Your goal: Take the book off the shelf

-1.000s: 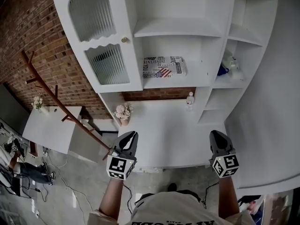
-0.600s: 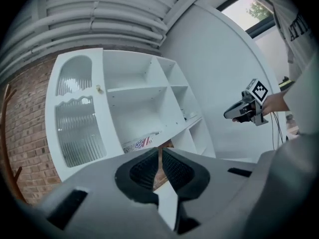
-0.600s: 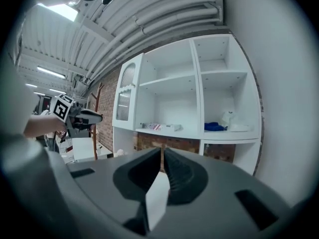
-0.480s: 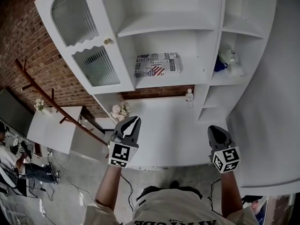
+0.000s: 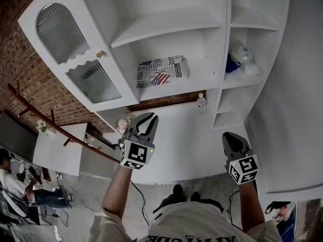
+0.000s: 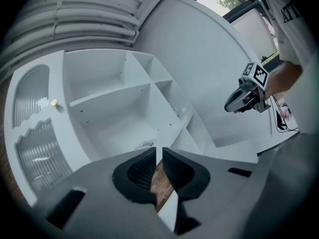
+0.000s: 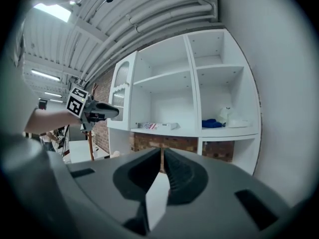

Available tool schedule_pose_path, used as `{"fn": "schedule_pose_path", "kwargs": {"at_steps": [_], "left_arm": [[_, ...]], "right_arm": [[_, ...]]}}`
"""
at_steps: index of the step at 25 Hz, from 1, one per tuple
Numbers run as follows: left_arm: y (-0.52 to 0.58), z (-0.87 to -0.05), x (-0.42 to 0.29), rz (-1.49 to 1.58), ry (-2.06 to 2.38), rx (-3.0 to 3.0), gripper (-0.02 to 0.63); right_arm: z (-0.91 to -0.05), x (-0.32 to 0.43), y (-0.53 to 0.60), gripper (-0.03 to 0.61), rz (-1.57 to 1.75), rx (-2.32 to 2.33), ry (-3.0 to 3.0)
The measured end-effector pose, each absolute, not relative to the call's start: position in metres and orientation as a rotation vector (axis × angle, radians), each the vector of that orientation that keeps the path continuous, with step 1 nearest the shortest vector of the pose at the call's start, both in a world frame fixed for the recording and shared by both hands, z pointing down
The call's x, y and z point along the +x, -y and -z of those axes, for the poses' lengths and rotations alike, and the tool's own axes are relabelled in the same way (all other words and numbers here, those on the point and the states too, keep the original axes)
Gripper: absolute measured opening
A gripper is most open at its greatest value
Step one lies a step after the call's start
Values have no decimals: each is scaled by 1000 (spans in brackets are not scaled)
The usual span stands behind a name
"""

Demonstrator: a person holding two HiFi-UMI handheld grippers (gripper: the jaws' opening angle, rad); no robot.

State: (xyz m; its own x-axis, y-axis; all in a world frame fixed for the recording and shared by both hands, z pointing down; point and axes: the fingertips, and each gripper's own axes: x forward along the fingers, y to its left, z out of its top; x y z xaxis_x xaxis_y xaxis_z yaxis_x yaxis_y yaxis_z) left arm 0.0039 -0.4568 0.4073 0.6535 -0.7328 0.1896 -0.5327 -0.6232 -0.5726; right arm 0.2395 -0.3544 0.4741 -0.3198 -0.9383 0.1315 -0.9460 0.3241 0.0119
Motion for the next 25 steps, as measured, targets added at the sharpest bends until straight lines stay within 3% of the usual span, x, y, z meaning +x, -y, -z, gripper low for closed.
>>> {"fn": "schedule_pose_path", "kwargs": {"at_steps": [14, 16, 25], "left_arm": [[557, -406, 68, 812, -704, -2170, 32], [571, -409, 73, 849, -674, -2164, 80], [632, -430, 100, 1052, -561, -2182, 130]], "right_arm": [[-468, 243, 371, 38, -110, 1884, 2394], [-468, 245, 372, 38, -105, 1897, 2381], [-475, 256, 384, 38, -172, 1964, 2366]]}}
